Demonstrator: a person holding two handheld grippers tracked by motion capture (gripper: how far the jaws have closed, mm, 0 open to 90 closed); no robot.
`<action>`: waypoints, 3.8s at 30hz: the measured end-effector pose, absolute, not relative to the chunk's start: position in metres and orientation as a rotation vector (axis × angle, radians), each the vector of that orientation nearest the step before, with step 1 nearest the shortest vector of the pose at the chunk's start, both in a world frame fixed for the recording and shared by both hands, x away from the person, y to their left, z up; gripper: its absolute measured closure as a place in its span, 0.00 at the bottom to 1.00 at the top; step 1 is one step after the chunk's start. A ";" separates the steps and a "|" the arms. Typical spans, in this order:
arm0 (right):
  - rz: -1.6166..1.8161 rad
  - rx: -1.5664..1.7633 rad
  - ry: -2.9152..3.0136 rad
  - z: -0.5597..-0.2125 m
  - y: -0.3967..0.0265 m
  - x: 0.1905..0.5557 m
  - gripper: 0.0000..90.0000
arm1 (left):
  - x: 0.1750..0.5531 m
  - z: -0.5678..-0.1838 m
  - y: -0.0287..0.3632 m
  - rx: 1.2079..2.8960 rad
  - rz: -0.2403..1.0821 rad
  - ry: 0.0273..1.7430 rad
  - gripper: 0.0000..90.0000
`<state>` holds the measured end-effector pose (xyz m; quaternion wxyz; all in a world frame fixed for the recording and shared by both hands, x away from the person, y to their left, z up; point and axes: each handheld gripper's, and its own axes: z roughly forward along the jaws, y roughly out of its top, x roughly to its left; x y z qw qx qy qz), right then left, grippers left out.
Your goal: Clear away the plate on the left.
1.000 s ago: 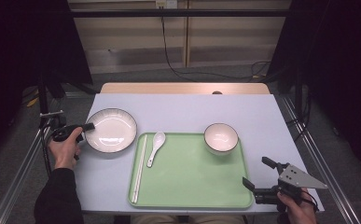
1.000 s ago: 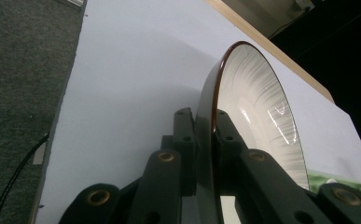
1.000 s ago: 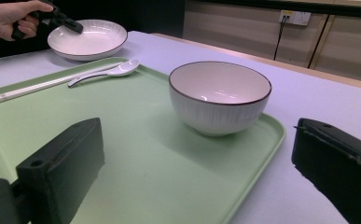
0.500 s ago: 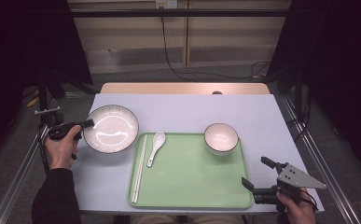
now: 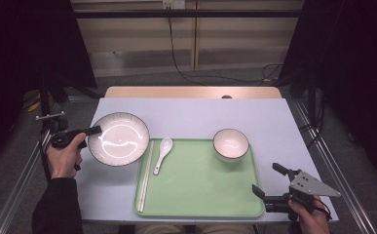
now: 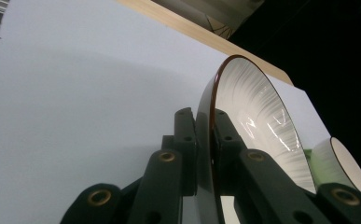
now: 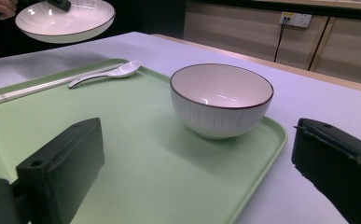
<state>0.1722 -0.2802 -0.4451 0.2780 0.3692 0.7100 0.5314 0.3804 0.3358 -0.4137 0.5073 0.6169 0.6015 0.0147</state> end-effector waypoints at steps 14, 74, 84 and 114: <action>1.424 0.983 1.902 -0.445 -0.280 0.173 0.02 | 0.371 -0.408 0.302 1.524 -0.021 1.397 0.92; 1.428 0.979 1.907 -0.446 -0.279 0.173 0.02 | 0.351 -0.442 0.125 1.929 -0.298 1.075 0.91; 1.426 0.975 1.909 -0.446 -0.279 0.174 0.02 | 0.353 -0.455 0.121 1.965 -0.270 1.096 0.93; 1.433 0.977 1.910 -0.445 -0.279 0.173 0.02 | 0.351 -0.467 0.114 2.063 -0.162 1.076 0.92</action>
